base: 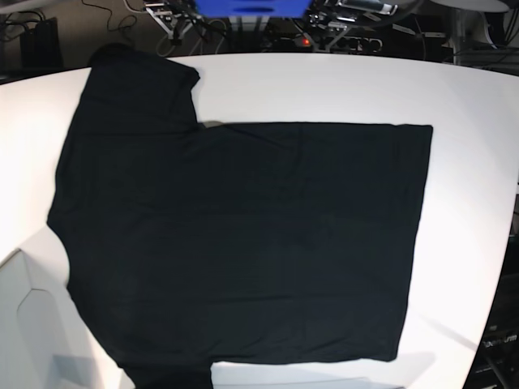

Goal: Fold the T-shirt properly
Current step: 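Move both grippers from rest toward the shirt's shoulder edge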

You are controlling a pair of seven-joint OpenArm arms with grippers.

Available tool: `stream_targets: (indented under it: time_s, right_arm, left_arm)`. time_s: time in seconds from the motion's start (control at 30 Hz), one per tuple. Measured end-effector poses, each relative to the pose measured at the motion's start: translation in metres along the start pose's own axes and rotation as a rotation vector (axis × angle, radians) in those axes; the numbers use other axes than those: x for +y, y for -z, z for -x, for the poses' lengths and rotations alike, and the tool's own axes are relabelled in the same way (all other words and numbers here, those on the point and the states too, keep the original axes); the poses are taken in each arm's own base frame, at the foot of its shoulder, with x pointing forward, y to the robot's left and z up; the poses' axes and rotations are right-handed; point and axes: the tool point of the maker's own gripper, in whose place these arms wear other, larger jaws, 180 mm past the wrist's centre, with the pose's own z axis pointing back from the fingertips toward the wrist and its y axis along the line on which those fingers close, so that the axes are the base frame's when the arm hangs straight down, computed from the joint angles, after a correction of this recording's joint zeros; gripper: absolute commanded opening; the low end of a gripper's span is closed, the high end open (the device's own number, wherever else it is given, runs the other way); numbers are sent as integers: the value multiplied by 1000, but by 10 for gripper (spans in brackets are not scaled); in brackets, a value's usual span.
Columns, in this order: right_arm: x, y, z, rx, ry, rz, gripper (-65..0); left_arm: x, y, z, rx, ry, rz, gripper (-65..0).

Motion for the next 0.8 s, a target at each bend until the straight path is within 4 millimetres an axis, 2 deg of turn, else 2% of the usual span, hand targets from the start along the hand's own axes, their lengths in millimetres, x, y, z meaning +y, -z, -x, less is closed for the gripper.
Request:
stream_targets:
  time_s: [0.13,0.2,0.4,0.5,0.63,0.8]
  right_arm:
    - [-12,0,12,23,-4,17,-650]
    - [-19,0,10,19,-5,28,-650]
    - [-30,-1,9,13,-10,45,-650]
    - [-32,-1,16,26,-11,48,-650]
    - [-32,-1,14,22,-11,47,-650]
    - [-33,-3,16,1,-13,49,-650]
  left_arm:
    - [1,0,0,0,0,-1,-650]
    - [2,0,0,0,1,-3,-650]
    - [2,-2,20,27,1,-2,-650]
    - [2,-2,24,37,2,-3,-650]
    - [2,-2,18,23,1,-3,-650]
    - [1,-2,21,20,2,-1,-650]
